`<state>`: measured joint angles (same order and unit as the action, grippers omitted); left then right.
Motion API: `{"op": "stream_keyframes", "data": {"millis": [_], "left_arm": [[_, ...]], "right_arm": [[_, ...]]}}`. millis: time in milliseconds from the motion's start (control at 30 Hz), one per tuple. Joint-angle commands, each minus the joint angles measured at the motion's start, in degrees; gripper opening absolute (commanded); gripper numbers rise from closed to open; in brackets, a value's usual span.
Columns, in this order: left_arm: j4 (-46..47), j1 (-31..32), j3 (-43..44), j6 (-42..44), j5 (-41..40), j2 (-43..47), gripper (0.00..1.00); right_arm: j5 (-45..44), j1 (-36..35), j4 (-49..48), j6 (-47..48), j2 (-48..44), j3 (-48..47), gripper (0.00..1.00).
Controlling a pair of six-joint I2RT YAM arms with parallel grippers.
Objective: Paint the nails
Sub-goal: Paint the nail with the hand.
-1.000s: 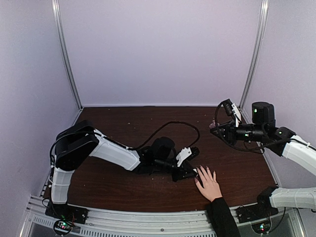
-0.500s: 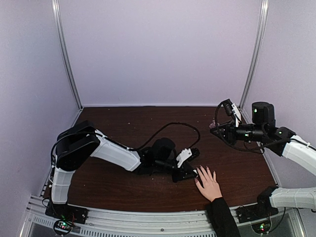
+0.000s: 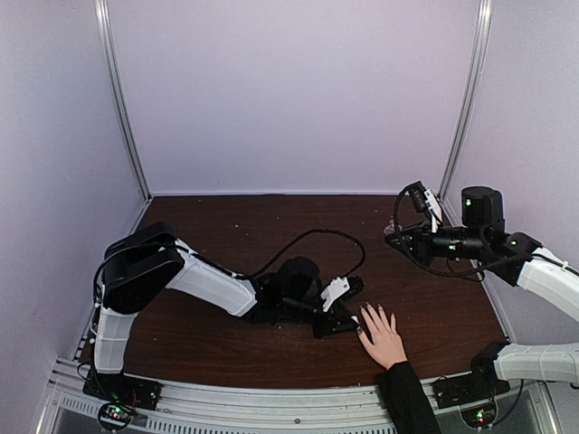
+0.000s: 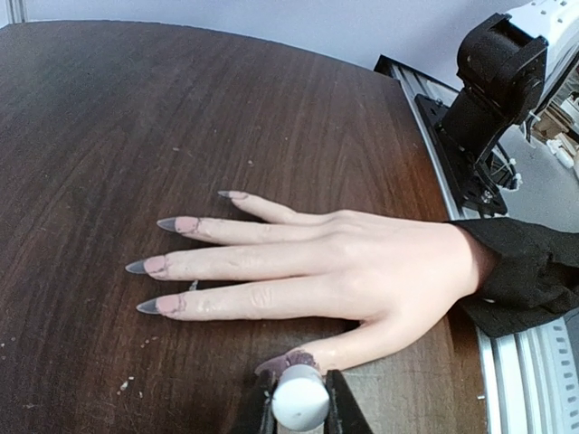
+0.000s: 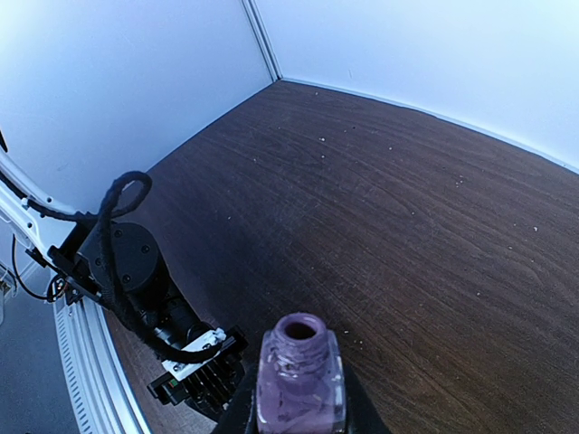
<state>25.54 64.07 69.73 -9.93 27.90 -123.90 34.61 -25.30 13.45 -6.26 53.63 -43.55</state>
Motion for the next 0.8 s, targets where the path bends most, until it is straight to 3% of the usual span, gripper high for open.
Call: {"op": "stream_keyframes", "data": {"millis": [0, 767], "left_arm": [[2.41, 0.45, -0.65, 0.62, 0.57, 1.11, 0.00], [1.71, 0.50, -0.66, 0.66, -2.07, 1.02, 0.00]], "right_arm": [[-0.44, 0.35, -1.65, -0.42, -1.33, 0.44, 0.00], [-0.51, 0.36, -1.57, -0.41, -1.54, 0.55, 0.00]]}}
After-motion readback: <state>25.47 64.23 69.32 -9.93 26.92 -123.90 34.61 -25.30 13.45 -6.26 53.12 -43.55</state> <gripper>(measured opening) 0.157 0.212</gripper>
